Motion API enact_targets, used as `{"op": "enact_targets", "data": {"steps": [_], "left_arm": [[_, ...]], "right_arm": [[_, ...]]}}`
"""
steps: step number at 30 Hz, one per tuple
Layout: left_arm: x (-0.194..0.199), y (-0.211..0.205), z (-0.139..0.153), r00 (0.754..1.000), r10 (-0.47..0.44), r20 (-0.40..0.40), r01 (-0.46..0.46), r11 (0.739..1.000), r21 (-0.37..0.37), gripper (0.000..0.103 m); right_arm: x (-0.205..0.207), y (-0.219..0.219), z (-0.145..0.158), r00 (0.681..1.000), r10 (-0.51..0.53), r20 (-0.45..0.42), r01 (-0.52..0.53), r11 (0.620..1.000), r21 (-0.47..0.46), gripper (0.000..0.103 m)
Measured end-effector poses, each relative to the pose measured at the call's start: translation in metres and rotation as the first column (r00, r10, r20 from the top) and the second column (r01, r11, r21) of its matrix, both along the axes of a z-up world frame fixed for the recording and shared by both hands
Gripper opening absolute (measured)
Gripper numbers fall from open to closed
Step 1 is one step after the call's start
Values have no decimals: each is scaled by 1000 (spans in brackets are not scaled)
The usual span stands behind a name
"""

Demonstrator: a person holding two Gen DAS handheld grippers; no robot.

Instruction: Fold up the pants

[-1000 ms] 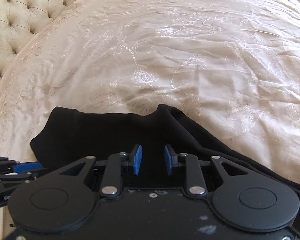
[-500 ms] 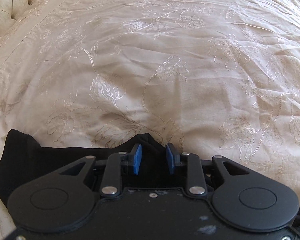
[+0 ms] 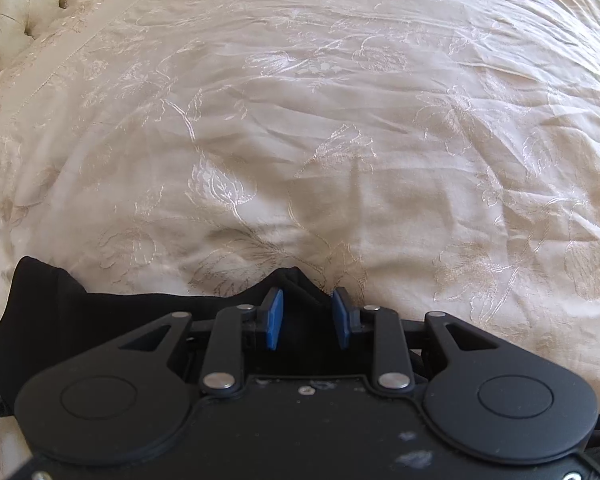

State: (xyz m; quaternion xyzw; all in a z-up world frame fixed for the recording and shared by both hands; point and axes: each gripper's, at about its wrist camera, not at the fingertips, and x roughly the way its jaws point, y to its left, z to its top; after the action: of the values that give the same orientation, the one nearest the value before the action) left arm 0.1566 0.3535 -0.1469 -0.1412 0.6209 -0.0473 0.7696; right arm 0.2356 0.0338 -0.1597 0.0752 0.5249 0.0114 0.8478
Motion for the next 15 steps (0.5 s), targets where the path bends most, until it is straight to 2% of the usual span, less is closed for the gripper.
{"op": "enact_targets", "data": {"steps": [3,7,11,15], "left_arm": [[1,2,-4,1000,24,1,-24,999,-23,55],[-4,-2,-1,999,-5,33,5,1000,-18,58],[-5,-5,1,995,-68,66,71,997,-35,59],[-4,-1,1,993,-94,69,99,992,-72,58]], "right_arm": [[-14,10,21,999,22,48,-22,1000,-3,31],[-41,32,38,996,63,55,-68,993,96,31],[-62,76,33,984,175,25,-176,970,166,31],[-63,115,21,966,258,19,-256,942,218,31]]}}
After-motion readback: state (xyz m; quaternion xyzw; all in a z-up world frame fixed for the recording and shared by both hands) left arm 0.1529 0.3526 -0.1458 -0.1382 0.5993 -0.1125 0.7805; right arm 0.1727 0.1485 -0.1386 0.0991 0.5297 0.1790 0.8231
